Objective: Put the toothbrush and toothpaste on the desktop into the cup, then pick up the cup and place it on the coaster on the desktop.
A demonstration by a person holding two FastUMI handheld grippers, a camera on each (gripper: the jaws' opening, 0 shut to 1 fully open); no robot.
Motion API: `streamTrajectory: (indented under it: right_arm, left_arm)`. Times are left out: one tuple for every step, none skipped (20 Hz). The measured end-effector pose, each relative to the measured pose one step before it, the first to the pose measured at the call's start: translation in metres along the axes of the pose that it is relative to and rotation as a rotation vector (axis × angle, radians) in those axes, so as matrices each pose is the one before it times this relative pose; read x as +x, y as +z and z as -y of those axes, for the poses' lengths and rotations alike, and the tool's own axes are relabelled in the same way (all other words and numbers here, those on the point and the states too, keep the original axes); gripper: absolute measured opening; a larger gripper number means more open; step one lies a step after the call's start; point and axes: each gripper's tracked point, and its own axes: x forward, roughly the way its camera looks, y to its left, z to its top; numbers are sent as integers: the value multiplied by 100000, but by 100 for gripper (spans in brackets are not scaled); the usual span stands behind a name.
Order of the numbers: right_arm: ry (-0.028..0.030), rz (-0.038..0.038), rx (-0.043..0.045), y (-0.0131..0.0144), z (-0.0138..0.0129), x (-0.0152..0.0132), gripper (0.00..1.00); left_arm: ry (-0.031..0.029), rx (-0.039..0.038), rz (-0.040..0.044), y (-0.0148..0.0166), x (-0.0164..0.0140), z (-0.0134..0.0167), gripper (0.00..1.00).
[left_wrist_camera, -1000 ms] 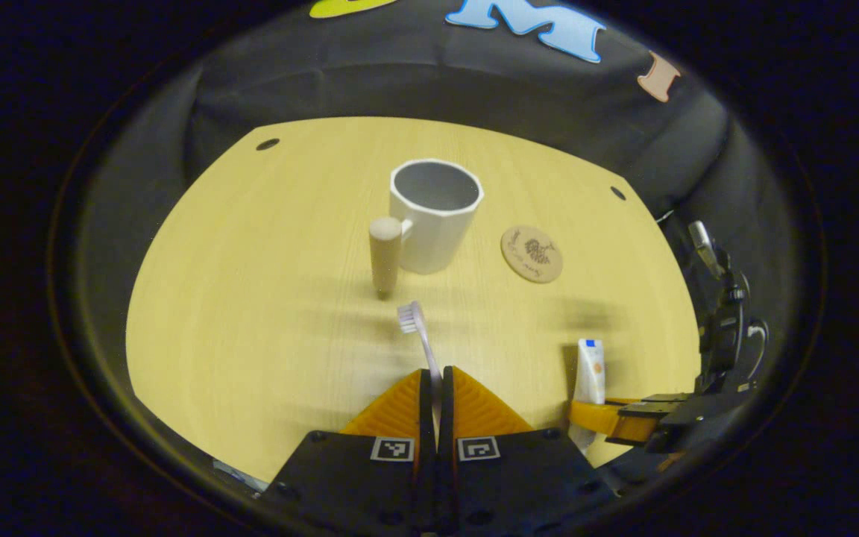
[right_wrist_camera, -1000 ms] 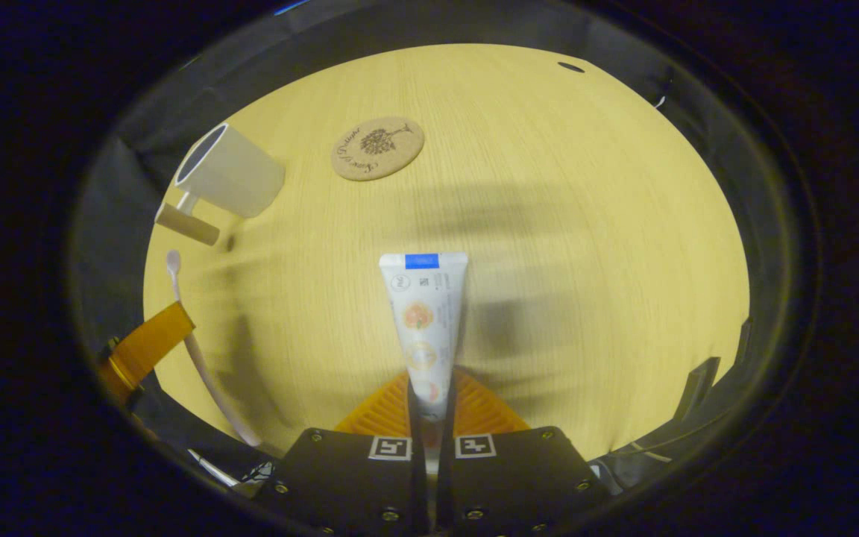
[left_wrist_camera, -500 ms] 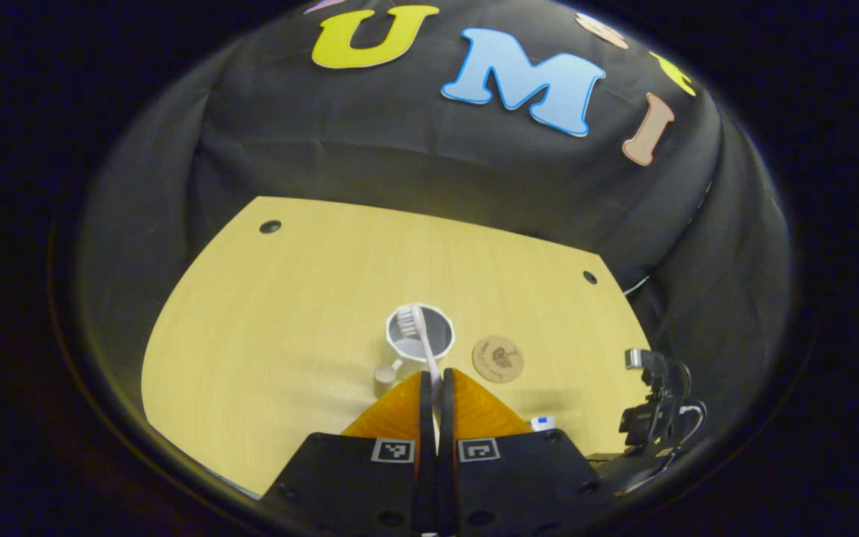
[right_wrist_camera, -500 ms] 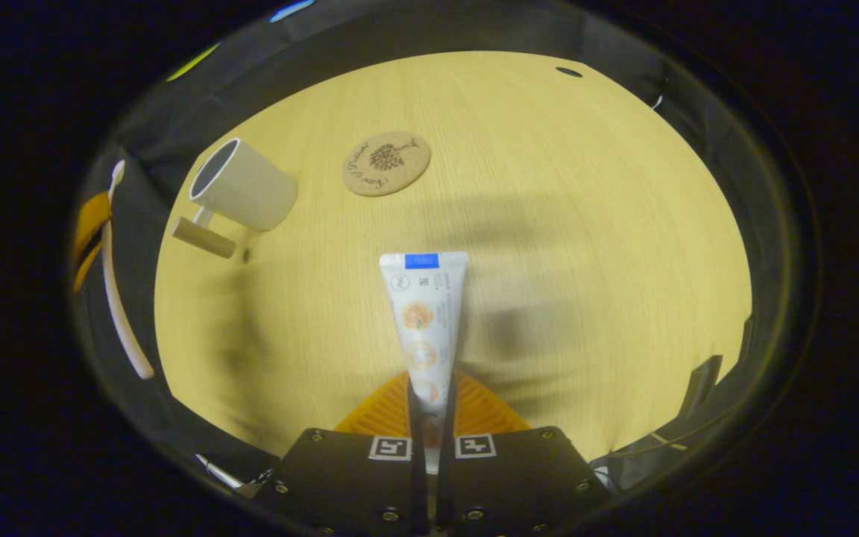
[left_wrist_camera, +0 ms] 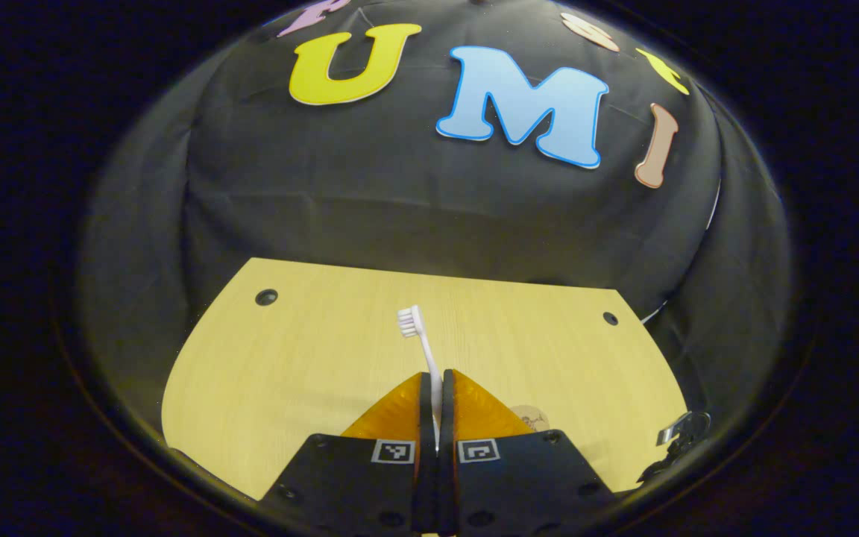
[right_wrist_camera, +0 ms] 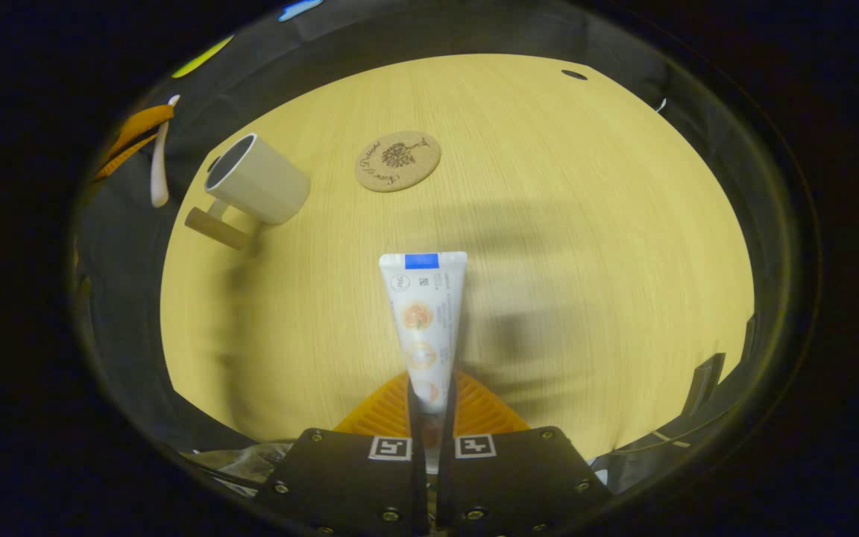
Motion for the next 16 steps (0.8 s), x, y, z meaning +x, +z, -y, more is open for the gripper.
streamTrajectory:
  right_arm:
    - [-138,-299,363,-169,115,54,7]
    - [-203,-241,462,-242,175,-99,7]
    - [-188,-100,562,-282,179,-102,7]
    - [-185,-125,550,-153,234,-162,7]
    - [-175,-26,500,-100,213,-71,7]
    - [-390,-23,609,-81,194,0,7]
    - [-310,109,539,1,180,-15,7]
    - [-352,114,564,-35,110,55,7]
    - [-382,150,684,40,157,-25,7]
    - [-137,471,847,-27,214,-270,7]
    - [-106,504,933,123,189,-232,6]
    - [-92,793,931,161,116,-198,7]
    - [69,1006,899,328,-4,-268,7]
    - [114,1188,781,388,15,-228,6]
    - [179,1299,548,570,-69,-375,6]
    - [454,1612,247,659,-294,-53,6]
  left_arm:
    - [557,1797,1120,357,871,-53,7]
    - [-110,1181,1175,361,814,108,7]
    - [-275,831,1200,327,791,117,7]
    - [255,735,1095,83,612,-95,7]
    - [711,557,1405,106,667,-245,7]
    - [755,922,1253,88,727,-305,7]
    - [460,1508,600,-143,766,-194,7]
    - [-211,1329,-247,-471,698,-71,7]
    - [-761,1127,-648,-534,503,126,7]
    - [-142,1211,-708,-658,428,-21,7]
    - [-65,1569,-411,-699,285,77,7]
    - [-487,1543,-359,-446,290,182,7]
    - [-795,1031,-161,-447,117,287,7]
    - [-306,799,-32,-391,-118,115,13]
    - [385,772,-101,-323,32,-78,7]
    - [678,374,-61,-420,28,-110,7]
